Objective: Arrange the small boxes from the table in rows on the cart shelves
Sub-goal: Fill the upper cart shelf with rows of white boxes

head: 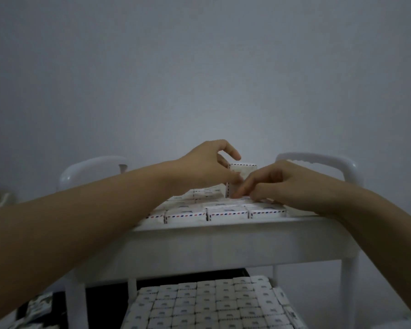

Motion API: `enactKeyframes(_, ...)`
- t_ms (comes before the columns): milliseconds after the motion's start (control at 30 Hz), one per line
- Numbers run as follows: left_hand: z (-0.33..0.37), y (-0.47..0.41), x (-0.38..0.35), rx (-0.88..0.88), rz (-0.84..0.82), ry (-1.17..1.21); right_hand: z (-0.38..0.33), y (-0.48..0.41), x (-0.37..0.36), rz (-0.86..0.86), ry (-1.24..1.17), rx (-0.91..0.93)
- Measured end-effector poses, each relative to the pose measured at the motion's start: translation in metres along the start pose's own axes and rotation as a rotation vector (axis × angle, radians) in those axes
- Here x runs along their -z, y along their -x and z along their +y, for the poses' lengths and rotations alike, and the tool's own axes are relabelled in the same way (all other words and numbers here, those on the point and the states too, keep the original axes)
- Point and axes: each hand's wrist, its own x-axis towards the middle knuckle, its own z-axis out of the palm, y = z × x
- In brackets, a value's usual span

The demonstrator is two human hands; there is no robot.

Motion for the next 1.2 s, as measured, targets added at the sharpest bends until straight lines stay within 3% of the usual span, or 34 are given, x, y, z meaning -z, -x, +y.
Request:
enactKeyframes(300,-0.003,0.007,0.009,0.032,-0.167,-0.043,-0.002,0.003,0.000,0.089,0.059,0.007)
enactKeyframes(567,-0.003,0.010,0.006,0.030,-0.308,-0.183,0.002,0.001,0.000,0.382,-0.031,-0.008)
enactKeyframes(733,0.007,0.033,0.028,-0.070,-0.202,-0.292,-0.028,0.012,-0.022,0.630,0.210,0.239)
enactKeyframes(933,0.001,0.141,0.101,-0.222,0.053,-0.162,-0.109,0.029,-0.098,0.488,0.094,0.642)
enactKeyframes(1033,-0.039,0.207,0.121,-0.274,0.137,-0.244,-0.144,0.025,-0.149,0.343,0.066,0.741)
enactKeyframes(1100,-0.079,0.248,0.129,-0.208,0.242,-0.334,-0.162,0.016,-0.192,0.236,0.065,0.777)
enactKeyframes(1200,-0.150,0.310,0.139,0.017,0.334,-0.237,-0.186,-0.001,-0.259,0.057,0.092,0.790)
